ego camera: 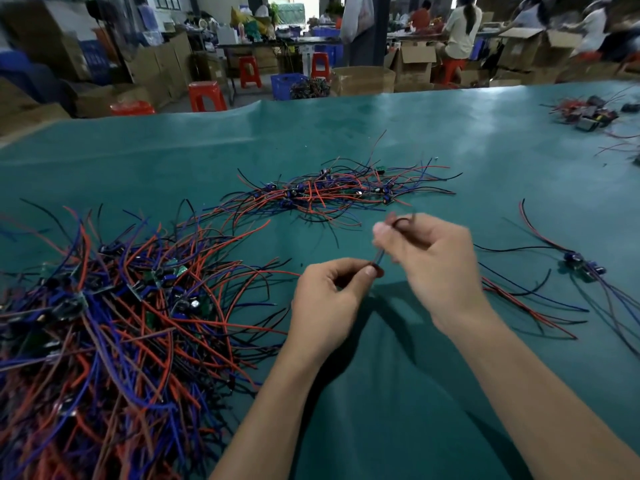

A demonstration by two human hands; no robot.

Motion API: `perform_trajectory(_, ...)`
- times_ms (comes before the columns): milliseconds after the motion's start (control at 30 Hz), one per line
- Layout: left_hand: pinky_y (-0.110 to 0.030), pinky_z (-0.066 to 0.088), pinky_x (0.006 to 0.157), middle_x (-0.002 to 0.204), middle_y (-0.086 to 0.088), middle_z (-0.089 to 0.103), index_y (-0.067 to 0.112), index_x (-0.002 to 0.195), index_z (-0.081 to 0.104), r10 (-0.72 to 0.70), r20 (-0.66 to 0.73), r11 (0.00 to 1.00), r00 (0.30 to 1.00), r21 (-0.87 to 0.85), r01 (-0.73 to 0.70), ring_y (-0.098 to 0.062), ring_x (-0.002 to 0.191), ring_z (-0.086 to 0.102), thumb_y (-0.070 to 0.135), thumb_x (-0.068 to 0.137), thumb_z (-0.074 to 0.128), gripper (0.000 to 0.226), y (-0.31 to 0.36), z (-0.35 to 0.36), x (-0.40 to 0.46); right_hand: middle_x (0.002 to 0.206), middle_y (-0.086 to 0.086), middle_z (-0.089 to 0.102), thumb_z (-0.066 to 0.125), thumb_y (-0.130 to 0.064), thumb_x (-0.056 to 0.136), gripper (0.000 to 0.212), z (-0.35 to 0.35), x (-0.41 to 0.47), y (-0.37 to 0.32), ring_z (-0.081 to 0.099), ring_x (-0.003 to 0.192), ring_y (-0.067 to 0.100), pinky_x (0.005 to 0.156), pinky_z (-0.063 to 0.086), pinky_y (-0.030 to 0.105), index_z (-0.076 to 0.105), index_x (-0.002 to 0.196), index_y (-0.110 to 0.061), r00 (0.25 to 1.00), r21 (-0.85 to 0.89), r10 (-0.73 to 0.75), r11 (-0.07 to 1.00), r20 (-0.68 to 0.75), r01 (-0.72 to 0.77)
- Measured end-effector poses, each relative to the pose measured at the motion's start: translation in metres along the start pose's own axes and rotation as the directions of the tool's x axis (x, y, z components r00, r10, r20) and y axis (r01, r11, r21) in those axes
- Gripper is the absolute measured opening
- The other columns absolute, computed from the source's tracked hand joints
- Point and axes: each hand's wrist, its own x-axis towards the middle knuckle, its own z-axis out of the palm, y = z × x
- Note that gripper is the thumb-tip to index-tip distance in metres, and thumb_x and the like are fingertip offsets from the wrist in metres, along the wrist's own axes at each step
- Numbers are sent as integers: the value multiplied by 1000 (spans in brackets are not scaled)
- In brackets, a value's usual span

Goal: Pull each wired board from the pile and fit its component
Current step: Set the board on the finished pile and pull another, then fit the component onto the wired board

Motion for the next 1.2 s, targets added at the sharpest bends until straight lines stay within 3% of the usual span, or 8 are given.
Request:
perform_trajectory(233, -38, 55, 85, 71, 16, 71, 27, 82, 80, -19, 33, 1000, 999, 19, 18, -4, 73, 63, 40, 81, 64, 20, 3, -2, -2, 71, 3, 74, 73, -37, 87, 17, 15, 19, -93, 69, 67, 28, 64, 54, 52, 74, 73, -26, 918, -59, -377, 926, -126, 372)
perform_trajectory(333, -42, 56, 82, 75, 9, 75, 24, 81, 78, -17, 6, 999, 1000, 29, 17, -9, 72, 63, 39, 80, 62, 22, 1, 1, 0, 69, -3, 75, 77, -43, 86, 27, 66, 20, -139, 73, 67, 24, 60, 59, 45, 79, 76, -18, 889, -75, -394, 904, 233, 420)
perform_trajectory(467, -36, 56, 76, 75, 9, 75, 21, 82, 77, -26, -19, 999, 999, 21, 26, -3, 67, 62, 37, 82, 61, 22, -2, 1, 1, 77, 3, 77, 61, -60, 92, 59, 119, 37, -144, 74, 72, 22, 57, 62, 33, 77, 85, -3, 673, -336, -50, 838, 738, 430)
perform_trajectory(600, -34, 57, 81, 74, 10, 74, 24, 86, 76, -49, -31, 998, 998, 41, 51, -8, 75, 68, 38, 79, 59, 23, -3, 0, 3, 98, 14, 74, 61, -27, 91, 22, 92, 105, -75, 67, 96, 32, 85, 56, 36, 75, 91, -10, 833, -718, -37, 486, 552, 498)
perform_trajectory(767, -41, 58, 84, 79, 9, 75, 27, 87, 76, -73, -46, 995, 996, 58, 76, -16, 83, 72, 37, 76, 59, 22, -6, 1, 4, 133, 22, 56, 54, -17, 93, 39, 21, 142, 20, 53, 125, 42, 104, 47, 48, 57, 131, -8, 908, -944, 271, 175, 319, 279)
perform_trajectory(933, -41, 58, 83, 76, 11, 74, 34, 87, 74, -78, -66, 995, 995, 50, 82, -15, 81, 72, 36, 76, 59, 19, -8, 2, 5, 117, 18, 68, 61, -14, 94, 23, 5, 141, 43, 59, 112, 39, 94, 52, 43, 71, 114, -10, 944, -917, 76, 275, 320, 289)
perform_trajectory(1067, -41, 59, 79, 72, 9, 74, 34, 86, 73, -73, -84, 997, 994, 29, 76, -15, 76, 72, 33, 76, 59, 17, -8, 2, 5, 112, 13, 71, 66, -29, 96, 21, 0, 142, 32, 56, 117, 37, 99, 50, 44, 72, 108, -13, 930, -920, 144, 258, 340, 296)
perform_trajectory(1200, -37, 59, 75, 72, 6, 74, 27, 84, 74, -71, -91, 997, 993, -24, 70, -17, 72, 71, 31, 78, 59, 17, -9, 2, 5, 100, 11, 76, 74, -35, 90, 19, -6, 134, -15, 66, 105, 33, 89, 53, 37, 76, 93, -16, 962, -853, 59, 479, 268, 208)
